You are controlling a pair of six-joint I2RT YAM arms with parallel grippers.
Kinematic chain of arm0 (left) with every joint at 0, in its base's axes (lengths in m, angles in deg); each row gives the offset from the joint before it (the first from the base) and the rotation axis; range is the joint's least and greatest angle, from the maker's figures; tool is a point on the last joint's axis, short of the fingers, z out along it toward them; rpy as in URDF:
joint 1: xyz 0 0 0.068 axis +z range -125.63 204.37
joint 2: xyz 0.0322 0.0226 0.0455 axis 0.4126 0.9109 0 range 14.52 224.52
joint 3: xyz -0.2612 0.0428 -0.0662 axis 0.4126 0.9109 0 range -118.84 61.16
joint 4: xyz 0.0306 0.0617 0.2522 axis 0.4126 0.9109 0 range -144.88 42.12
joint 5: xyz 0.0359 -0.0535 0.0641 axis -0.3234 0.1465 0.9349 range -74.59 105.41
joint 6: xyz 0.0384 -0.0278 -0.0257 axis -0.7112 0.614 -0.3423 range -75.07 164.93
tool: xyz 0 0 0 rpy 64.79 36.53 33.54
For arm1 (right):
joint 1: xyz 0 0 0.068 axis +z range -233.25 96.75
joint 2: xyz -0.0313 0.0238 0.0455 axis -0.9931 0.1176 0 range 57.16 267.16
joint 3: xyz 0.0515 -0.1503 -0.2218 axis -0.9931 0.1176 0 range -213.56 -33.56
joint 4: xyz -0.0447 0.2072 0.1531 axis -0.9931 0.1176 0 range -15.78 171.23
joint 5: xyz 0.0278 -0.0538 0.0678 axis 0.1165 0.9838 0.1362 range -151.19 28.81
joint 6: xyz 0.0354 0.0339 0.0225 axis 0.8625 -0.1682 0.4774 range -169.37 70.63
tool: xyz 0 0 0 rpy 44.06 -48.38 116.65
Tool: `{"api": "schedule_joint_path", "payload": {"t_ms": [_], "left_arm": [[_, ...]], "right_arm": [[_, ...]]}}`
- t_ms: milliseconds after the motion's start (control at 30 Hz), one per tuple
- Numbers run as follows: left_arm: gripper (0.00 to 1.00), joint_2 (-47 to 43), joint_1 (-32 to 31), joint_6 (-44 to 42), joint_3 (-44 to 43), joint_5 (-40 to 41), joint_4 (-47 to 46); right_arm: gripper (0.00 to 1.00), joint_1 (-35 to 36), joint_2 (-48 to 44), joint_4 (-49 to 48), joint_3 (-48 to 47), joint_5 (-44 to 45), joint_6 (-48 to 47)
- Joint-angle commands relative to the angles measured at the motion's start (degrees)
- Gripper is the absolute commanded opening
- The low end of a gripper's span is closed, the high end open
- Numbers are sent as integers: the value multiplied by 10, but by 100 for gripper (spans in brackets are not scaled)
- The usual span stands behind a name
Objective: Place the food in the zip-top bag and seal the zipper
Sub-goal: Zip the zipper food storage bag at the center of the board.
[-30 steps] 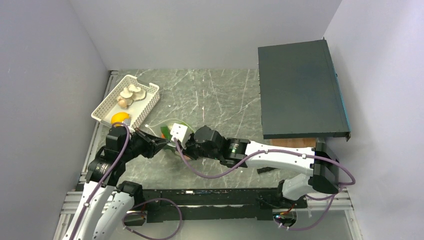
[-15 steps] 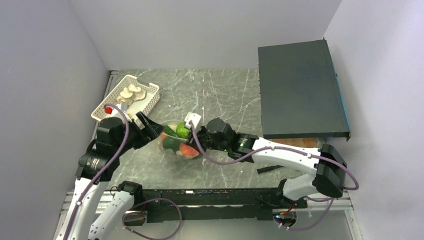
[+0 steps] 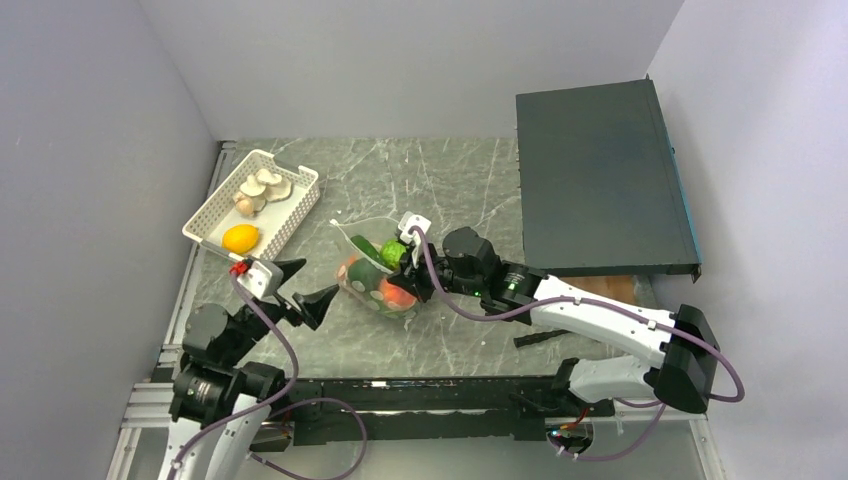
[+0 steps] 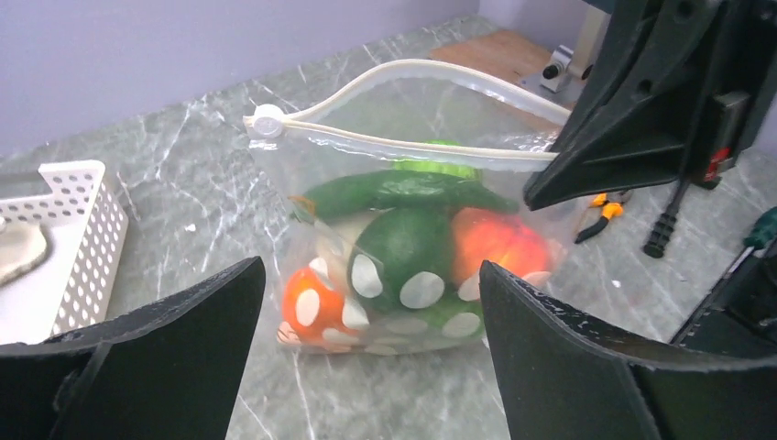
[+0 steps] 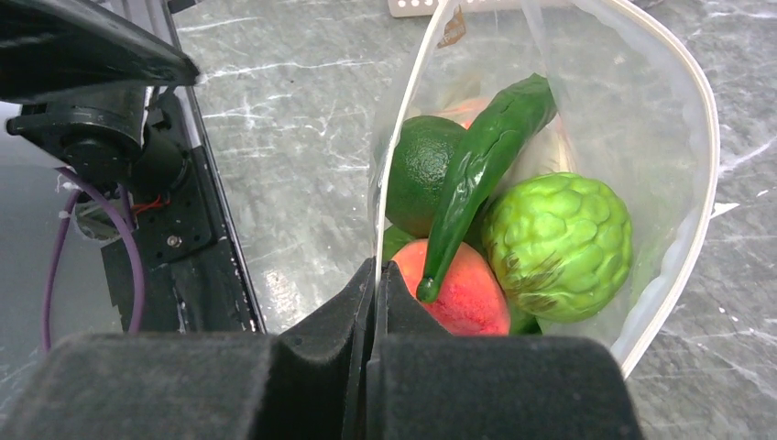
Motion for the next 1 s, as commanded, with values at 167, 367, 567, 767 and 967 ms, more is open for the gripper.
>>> {"api": "schedule_joint_path", "payload": {"t_ms": [167,367,567,767,967], "left_arm": [[81,159,2,-126,-19,-68,-124],[86,205,50,-151,8,-160,-200],[84,257,166,-105,26,-321,-294],[82,379,194,-14,26,-482,-415],[80,454,195,-3,13,-526,-455]], "right_arm": [[0,-4,-29,17,-1,9,3],[0,-5,-41,27,0,13,1],[0,-5,-41,40,-4,5,-1],[0,-6,-47,36,2,12,-5],[0,-6,-46,40,-1,12,-5]]}}
